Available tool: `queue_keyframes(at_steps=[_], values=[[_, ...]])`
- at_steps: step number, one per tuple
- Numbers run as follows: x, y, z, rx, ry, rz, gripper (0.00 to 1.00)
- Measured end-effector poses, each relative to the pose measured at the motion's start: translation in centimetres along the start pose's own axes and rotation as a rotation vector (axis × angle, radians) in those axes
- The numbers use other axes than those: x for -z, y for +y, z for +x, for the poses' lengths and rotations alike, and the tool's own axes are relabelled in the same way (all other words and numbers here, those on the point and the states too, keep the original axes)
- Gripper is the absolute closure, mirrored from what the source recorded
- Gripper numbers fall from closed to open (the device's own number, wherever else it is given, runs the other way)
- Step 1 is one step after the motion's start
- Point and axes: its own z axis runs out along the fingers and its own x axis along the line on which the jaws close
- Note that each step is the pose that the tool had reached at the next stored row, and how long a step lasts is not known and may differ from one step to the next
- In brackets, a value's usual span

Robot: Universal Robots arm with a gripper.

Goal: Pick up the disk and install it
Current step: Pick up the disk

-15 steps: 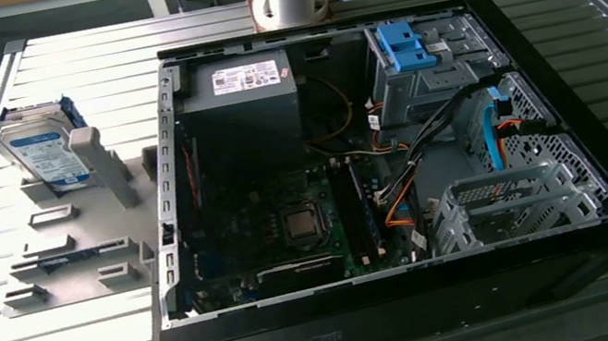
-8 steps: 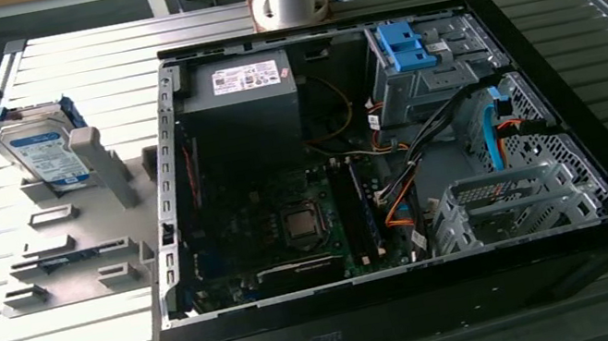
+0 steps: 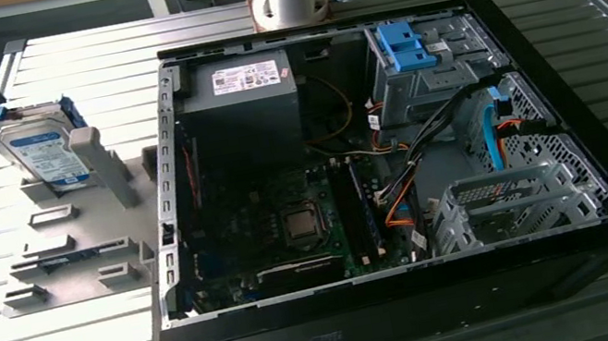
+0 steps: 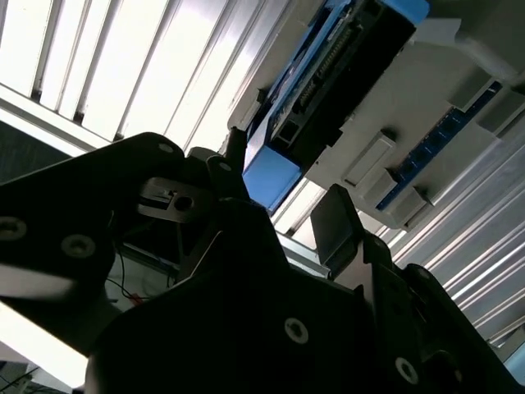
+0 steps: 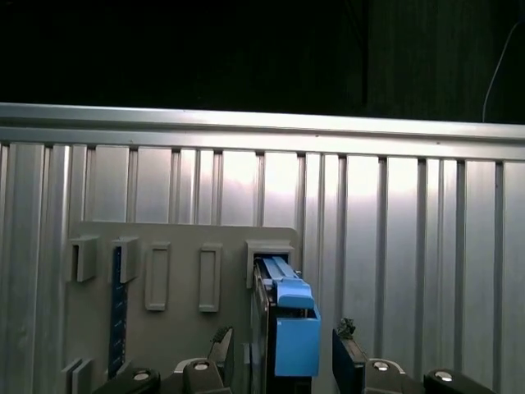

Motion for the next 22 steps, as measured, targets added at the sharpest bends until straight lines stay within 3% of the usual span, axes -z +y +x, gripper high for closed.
queue_keyframes(at_steps=[8, 9, 14, 15, 22], values=[[-1.33, 0.10, 0.06, 0.000, 0.0001, 0.0017, 0.43], [-1.40, 0.10, 0.07, 0.000, 0.0000, 0.0017, 0.49], [-1.57, 0.10, 0.08, 0.000, 0.0004, 0.0019, 0.51], [-1.64, 0.10, 0.08, 0.000, 0.0006, 0.0019, 0.58], [-1.96, 0.10, 0.10, 0.000, 0.0051, 0.0003, 0.58]])
